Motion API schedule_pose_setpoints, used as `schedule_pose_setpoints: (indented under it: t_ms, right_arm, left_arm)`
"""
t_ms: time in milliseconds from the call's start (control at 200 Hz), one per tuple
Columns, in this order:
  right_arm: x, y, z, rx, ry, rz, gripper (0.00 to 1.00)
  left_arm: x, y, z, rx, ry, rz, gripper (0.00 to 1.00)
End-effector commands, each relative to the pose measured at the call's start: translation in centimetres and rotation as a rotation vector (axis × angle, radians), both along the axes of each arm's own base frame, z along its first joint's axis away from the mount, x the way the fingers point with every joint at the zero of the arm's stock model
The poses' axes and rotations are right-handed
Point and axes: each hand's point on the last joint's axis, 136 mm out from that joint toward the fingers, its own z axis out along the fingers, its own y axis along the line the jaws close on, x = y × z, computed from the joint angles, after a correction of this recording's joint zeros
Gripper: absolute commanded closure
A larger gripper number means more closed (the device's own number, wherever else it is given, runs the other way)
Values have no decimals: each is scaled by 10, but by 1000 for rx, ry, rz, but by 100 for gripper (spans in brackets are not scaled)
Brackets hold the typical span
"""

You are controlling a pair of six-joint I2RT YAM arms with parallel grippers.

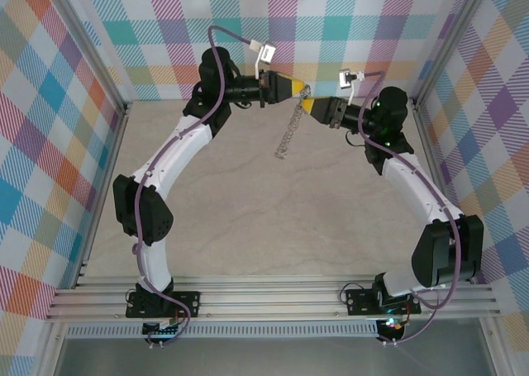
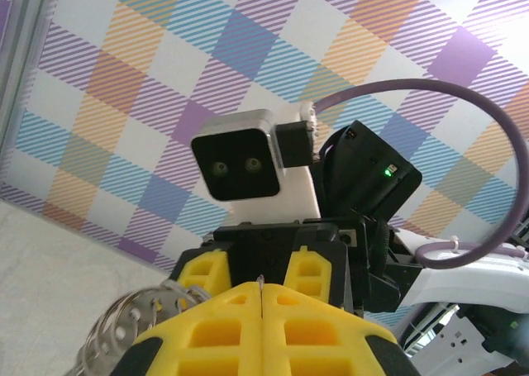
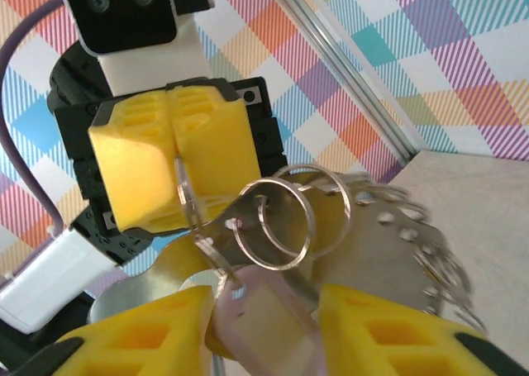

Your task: Put the keys on the keyring

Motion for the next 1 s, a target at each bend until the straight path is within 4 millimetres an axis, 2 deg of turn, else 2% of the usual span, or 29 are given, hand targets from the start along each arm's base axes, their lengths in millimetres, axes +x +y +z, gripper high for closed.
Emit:
schedule_pose_setpoints:
  t_ms: [0,190,310,485,820,895,995]
  right_arm:
    - [-5,1,14,1,-59,5,72]
    - [-13,5,11,-5,-52,18,93]
    - [-16,13,9,-7,-45,31,100]
    - [-19,31,3,-27,-31,69,100]
    - [-7,32,0,-16,5,29,100]
    - [-8,31,-1,-20,7,29,94]
    - [-12,27,-2,-37,2,3,74]
  left_arm:
    - [-16,12,37,-62,-90,18,100]
    - [-13,15,39,-103,-63,60,100]
    - [-12,18,42,-155,-40,89,100]
    - [-16,19,41,-193,-21,113,100]
    - [-20,16,34,-210,0,130,100]
    - [-18,17,34,-234,13,148,100]
    - [-12,23,37,-287,41,201,100]
